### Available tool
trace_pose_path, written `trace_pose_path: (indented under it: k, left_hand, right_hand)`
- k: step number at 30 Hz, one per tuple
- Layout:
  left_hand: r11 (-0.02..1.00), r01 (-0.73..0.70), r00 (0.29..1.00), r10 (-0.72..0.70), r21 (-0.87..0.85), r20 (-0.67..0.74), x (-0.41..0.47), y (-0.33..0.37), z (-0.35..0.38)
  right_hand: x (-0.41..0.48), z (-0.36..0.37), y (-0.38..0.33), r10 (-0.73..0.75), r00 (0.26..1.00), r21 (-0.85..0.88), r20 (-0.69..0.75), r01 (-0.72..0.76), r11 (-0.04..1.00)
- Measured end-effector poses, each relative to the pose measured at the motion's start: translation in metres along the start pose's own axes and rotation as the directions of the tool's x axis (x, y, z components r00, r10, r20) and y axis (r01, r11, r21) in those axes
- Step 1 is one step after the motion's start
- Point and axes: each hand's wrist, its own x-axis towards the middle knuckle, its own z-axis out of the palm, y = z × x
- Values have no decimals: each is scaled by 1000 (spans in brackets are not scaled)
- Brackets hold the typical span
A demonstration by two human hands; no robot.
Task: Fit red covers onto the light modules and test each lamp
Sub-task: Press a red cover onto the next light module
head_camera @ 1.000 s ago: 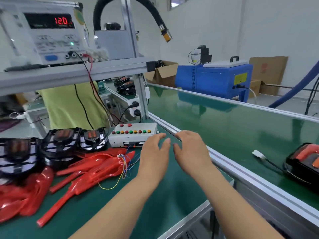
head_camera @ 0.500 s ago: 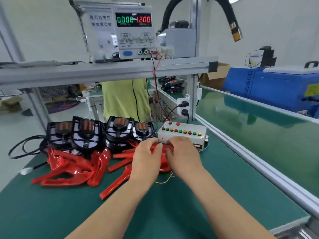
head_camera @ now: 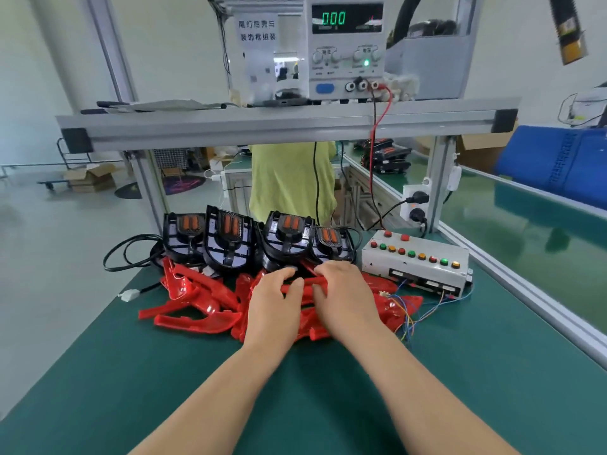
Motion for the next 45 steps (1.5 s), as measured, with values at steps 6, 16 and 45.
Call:
trace_pose_path:
  k: [6,16,45]
  left_hand:
    - [998,64,998,-64,7,8,12,-25,-3]
    - [998,65,998,-66,24,19,36,-44,6]
    - [502,-433,873,440,749,210,115,-42,55]
  right_hand:
    - [7,23,1,29,1000,42,-9,-29,999]
    - [23,40,8,46,999,35,5,-46,998]
    - [20,36,19,-1,999,80,40,-2,997]
